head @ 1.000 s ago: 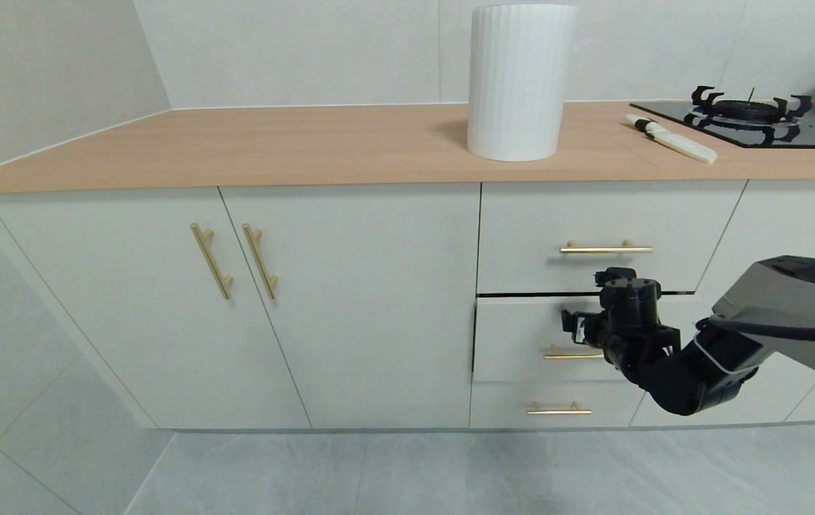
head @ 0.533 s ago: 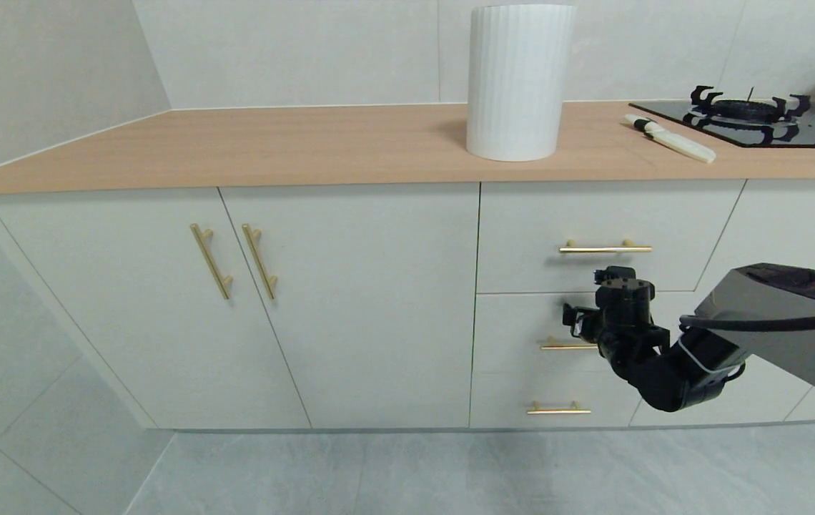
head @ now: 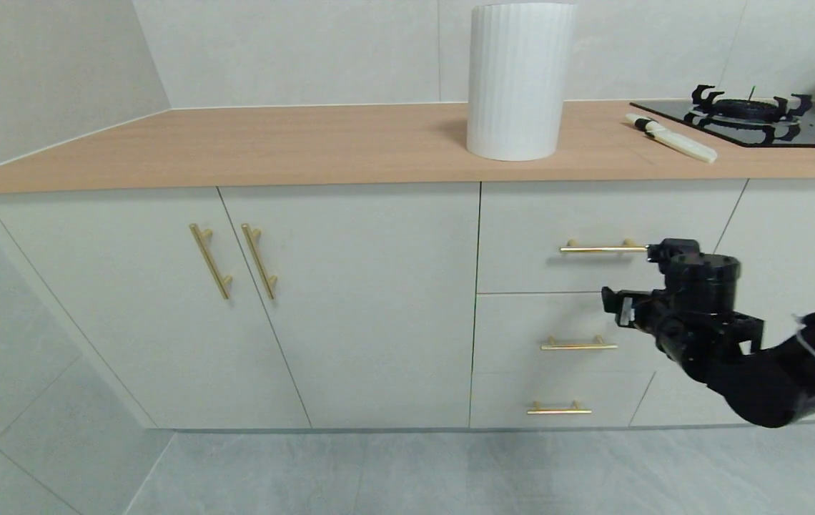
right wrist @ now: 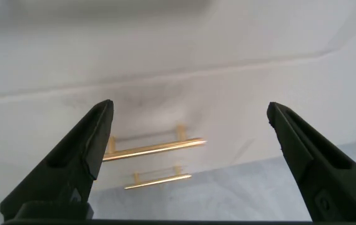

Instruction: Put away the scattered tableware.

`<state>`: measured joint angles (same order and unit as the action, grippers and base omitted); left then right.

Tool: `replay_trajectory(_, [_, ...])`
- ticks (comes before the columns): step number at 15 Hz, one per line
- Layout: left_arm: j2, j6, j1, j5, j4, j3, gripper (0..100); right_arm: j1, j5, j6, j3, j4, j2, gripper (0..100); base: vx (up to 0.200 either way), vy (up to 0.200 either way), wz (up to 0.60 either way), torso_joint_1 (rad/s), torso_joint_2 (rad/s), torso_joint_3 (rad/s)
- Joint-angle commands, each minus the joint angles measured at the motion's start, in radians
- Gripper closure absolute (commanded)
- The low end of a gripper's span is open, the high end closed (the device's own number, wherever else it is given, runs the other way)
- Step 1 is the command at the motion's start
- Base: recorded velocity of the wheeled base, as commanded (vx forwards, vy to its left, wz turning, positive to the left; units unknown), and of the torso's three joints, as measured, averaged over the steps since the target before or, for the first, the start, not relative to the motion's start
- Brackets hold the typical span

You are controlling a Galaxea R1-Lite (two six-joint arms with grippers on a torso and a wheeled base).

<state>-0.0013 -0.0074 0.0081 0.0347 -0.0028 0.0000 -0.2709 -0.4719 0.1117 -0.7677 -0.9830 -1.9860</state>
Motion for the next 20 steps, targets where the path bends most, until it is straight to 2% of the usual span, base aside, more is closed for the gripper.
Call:
replay_trajectory(1, [0.001, 0.000, 0.001, 0.001, 0.000, 0.000, 0, -0.001, -0.065, -0.069, 0.254, 0.009, 0.519, 0, 0.000, 0.000, 0.00, 0.000, 0.00, 0.000])
replay_trajectory(3, [0.001, 0.000, 0.001, 0.001, 0.000, 0.000, 0, 0.010, -0.163, -0.164, 0.340, 0.075, 0.785, 0, 0.000, 0.000, 0.00, 0.000, 0.00, 0.000])
replay_trajectory(4, [0.001, 0.000, 0.000, 0.001, 0.000, 0.000, 0, 0.050, -0.172, -0.193, 0.367, 0.147, 0.914, 0, 0.000, 0.000, 0.00, 0.000, 0.00, 0.000])
replay_trajectory(6, [0.001, 0.000, 0.000, 0.001, 0.000, 0.000, 0, 0.122, -0.160, -0.195, 0.373, 0.363, 1.136, 0, 0.000, 0.000, 0.00, 0.000, 0.00, 0.000])
replay_trajectory(8, [0.001, 0.000, 0.001, 0.001, 0.000, 0.000, 0, 0.134, -0.163, -0.196, 0.375, 0.615, 1.385, 0, 0.000, 0.000, 0.00, 0.000, 0.00, 0.000])
replay_trajectory(11, [0.001, 0.000, 0.001, 0.001, 0.000, 0.000, 0, 0.180, -0.163, -0.198, 0.372, 0.891, 1.645, 0, 0.000, 0.000, 0.00, 0.000, 0.00, 0.000])
replay_trajectory(14, [0.001, 0.000, 0.000, 0.001, 0.000, 0.000, 0, 0.237, -0.149, -0.218, 0.436, 0.986, 1.829, 0, 0.000, 0.000, 0.00, 0.000, 0.00, 0.000])
replay_trajectory(16, [0.001, 0.000, 0.000, 0.001, 0.000, 0.000, 0, 0.239, -0.065, -0.241, 0.501, 0.995, 1.929, 0, 0.000, 0.000, 0.00, 0.000, 0.00, 0.000])
replay_trajectory(18, [0.001, 0.000, 0.000, 0.001, 0.000, 0.000, 0, 0.271, 0.050, -0.218, 0.620, 0.985, 1.986, 0, 0.000, 0.000, 0.00, 0.000, 0.00, 0.000])
replay_trajectory(19, [0.001, 0.000, 0.001, 0.001, 0.000, 0.000, 0, 0.271, 0.125, -0.159, 0.674, 0.968, 1.986, 0, 0.000, 0.000, 0.00, 0.000, 0.00, 0.000])
replay_trajectory(20, [0.001, 0.000, 0.000, 0.001, 0.000, 0.000, 0, 0.271, 0.251, -0.104, 0.740, 0.945, 1.986, 0, 0.000, 0.000, 0.00, 0.000, 0.00, 0.000])
